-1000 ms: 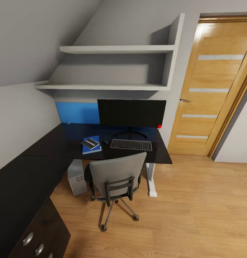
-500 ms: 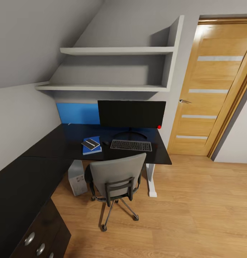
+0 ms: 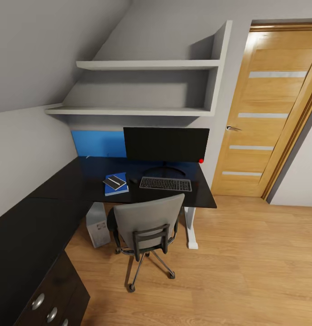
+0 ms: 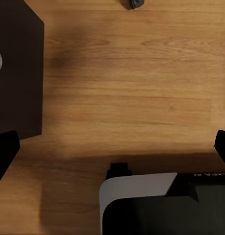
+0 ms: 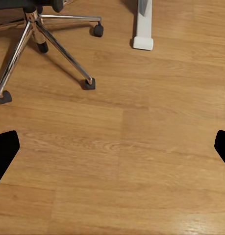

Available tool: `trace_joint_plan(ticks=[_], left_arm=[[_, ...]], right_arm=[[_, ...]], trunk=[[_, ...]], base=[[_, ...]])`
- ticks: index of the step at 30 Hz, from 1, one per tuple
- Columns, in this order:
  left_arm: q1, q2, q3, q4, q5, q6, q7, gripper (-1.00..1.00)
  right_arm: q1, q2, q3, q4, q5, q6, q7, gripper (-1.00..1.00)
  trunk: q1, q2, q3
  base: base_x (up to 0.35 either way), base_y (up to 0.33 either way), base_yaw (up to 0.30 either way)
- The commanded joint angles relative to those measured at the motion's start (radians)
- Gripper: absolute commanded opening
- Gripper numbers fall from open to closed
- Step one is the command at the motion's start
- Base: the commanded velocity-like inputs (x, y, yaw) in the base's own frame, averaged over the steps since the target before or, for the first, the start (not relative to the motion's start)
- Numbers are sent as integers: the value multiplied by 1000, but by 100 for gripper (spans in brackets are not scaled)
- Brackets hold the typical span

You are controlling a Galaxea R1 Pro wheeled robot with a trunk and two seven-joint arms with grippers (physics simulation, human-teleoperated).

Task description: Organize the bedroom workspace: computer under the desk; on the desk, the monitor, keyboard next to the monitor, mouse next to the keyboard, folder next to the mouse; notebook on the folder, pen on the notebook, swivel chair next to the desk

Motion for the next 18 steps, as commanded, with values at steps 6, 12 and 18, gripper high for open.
trace_joint_plan(ticks=[6,12,18], left_arm=[[-1,-7,-7,1,9,-6,3,100],[-1,-7,-7,1,9,-5,4,100],[-1,-8,-7,1,9,-5,4,100]], right_arm=[[-1,1,9,2,-10,-4,-2,100],[-1,1,9,2,-10,-4,-2,100],[-1,1,9,2,-10,-4,-2,100]], trunk=[[0,-2,-2],[0,-2,-2],[0,-2,-2]], base=[[0,0,0],[0,0,0],[0,0,0]])
